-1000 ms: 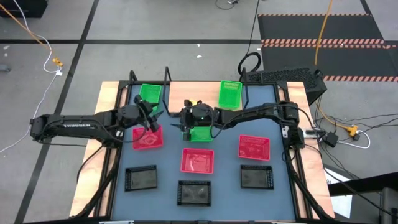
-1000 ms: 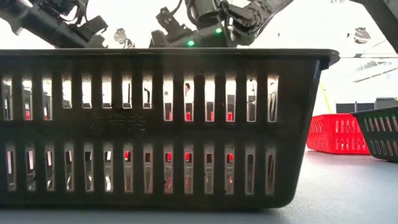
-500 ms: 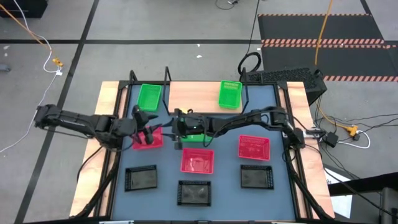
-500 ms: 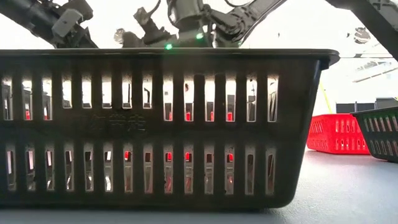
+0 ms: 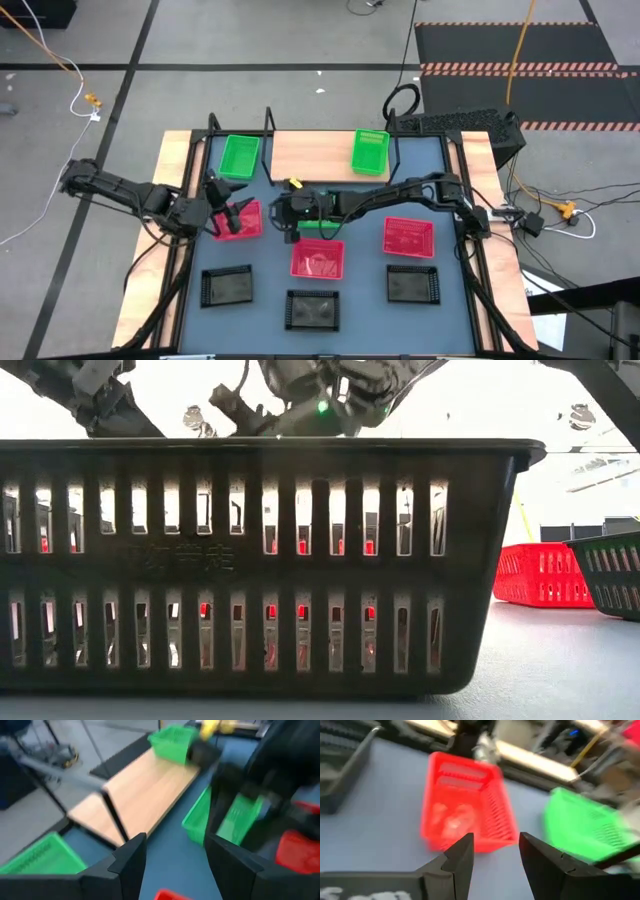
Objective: Stack baskets on shelf by color
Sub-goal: Put the right red bin on the shelf
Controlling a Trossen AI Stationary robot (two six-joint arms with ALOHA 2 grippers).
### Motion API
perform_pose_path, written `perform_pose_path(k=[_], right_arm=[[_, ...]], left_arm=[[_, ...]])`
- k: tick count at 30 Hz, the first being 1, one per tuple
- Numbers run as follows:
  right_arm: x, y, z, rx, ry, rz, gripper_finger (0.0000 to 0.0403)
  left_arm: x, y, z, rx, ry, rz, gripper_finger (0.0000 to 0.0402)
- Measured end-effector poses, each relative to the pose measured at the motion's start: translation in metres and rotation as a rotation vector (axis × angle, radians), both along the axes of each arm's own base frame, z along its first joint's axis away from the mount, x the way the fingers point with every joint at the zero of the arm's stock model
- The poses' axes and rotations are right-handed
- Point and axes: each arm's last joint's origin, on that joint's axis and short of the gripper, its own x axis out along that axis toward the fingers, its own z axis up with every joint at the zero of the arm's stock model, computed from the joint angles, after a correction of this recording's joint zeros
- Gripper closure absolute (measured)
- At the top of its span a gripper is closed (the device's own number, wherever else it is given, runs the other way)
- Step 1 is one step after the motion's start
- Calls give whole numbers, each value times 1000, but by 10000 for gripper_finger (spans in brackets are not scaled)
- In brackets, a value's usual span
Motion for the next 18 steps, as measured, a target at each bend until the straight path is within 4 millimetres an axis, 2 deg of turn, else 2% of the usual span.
perform_pose_path(k=[4, 9, 18], right_arm=[[-4, 2, 21, -51, -42, 38, 252], [-6, 4, 17, -82, 6, 126, 255], [-4, 5, 21, -205, -20, 190, 259]], left_arm=[[-5, 1, -7, -68, 39, 39, 199], [-5, -2, -9, -164, 71, -52, 199], [-5, -2, -10, -168, 83, -63, 199]])
